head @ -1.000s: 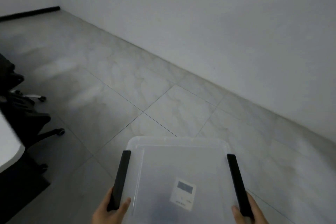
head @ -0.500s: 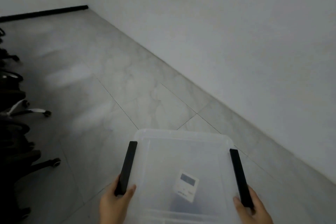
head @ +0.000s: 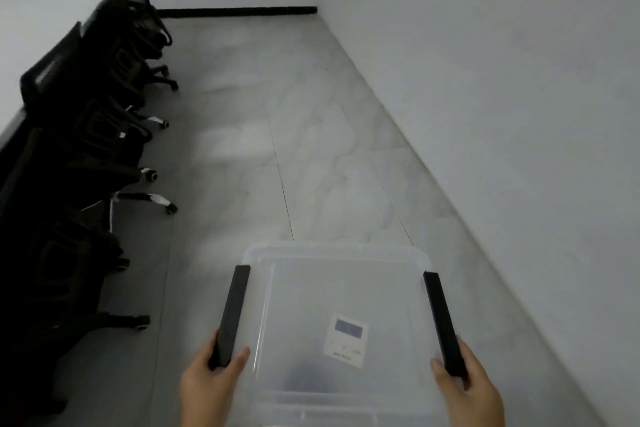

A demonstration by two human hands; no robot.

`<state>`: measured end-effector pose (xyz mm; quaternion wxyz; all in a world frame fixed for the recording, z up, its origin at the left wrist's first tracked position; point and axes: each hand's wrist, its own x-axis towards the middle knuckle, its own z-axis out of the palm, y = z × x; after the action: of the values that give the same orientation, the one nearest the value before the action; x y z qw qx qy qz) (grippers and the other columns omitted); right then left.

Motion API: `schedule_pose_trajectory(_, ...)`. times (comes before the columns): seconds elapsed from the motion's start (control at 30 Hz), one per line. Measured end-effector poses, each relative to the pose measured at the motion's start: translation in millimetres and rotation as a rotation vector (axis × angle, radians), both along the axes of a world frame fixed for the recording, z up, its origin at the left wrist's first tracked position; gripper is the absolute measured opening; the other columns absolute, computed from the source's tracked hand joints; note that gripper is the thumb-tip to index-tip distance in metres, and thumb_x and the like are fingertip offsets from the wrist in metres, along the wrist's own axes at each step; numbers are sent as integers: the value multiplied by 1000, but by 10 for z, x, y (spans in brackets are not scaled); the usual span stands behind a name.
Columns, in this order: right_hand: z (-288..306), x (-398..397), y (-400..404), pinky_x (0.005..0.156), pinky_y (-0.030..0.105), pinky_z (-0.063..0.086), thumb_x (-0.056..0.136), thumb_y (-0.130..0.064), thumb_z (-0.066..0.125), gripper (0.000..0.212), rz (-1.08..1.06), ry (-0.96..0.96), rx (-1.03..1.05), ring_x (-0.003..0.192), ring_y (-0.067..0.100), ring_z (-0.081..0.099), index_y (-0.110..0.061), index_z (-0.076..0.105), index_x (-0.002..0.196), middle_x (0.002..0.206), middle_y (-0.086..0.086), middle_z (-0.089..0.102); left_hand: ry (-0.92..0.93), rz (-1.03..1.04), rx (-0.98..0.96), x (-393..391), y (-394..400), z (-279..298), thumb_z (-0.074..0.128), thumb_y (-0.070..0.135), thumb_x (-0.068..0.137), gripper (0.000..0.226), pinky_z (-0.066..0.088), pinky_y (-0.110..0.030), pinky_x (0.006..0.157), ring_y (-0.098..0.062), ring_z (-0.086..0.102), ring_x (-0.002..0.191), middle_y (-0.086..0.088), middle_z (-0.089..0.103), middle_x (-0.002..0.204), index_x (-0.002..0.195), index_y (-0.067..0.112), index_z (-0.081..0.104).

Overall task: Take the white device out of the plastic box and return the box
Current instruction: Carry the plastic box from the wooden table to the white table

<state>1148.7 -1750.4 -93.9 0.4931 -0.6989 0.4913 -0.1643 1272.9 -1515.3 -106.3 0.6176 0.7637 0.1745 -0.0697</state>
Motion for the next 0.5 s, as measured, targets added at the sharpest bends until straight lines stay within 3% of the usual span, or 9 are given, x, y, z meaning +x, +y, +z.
schedule_pose_trajectory(0.07,-48,701,-249,59,-15,30,70,9,67,49,38,26,-12,70,-9,61,2,56,117,112,25,64,3,36,-1,639,-226,-32,67,-14,67,44,33,11,51,23,48,44,-14,56,93,109,-13,56)
schedule_pose_trajectory(0.1,-31,1000,-336,58,-15,29,71,9,67,49,57,39,-13,83,9,65,3,55,118,114,26,63,3,55,-12,934,-329,-11,67,-14,67,44,34,11,51,19,52,48,-14,56,93,110,-12,55)
schedule_pose_trajectory(0.13,-11,1351,-453,58,-15,29,71,8,67,49,73,33,-18,95,26,62,3,54,119,116,26,62,-5,71,-24,1284,-445,31,66,-13,68,45,34,11,51,12,56,58,-13,56,94,111,-11,55)
schedule_pose_trajectory(0.2,90,2048,-688,58,-16,28,73,5,66,49,88,19,-39,105,37,57,2,53,120,117,25,61,-45,118,-19,1946,-646,142,66,-12,69,46,34,10,52,-17,57,85,-13,56,96,114,-9,54)
schedule_pose_trajectory(0.27,177,2651,-878,59,-14,30,74,3,66,49,123,8,-40,103,37,56,-1,53,122,116,24,62,-66,121,-21,2524,-824,264,65,-12,70,45,35,10,52,-24,53,91,-12,57,96,113,-7,55)
schedule_pose_trajectory(0.4,206,3828,-1276,61,4,36,75,1,65,50,150,-20,-13,97,26,57,-4,52,123,117,22,61,-61,141,0,3630,-1149,240,67,-11,69,46,35,11,53,-23,51,86,-12,59,94,113,-5,56)
schedule_pose_trajectory(0.47,137,4393,-1440,64,-5,36,74,2,66,49,156,-13,-10,87,13,59,-3,54,122,115,23,63,-29,157,24,4134,-1309,155,69,-10,67,46,36,10,54,-24,52,84,-15,60,91,111,-4,58)
schedule_pose_trajectory(0.5,94,4709,-1531,62,-11,33,73,3,67,49,154,-3,-8,88,20,59,-1,54,120,113,24,63,-16,175,50,4412,-1392,99,70,-9,66,46,38,7,55,-24,53,84,-15,60,89,110,-4,58)
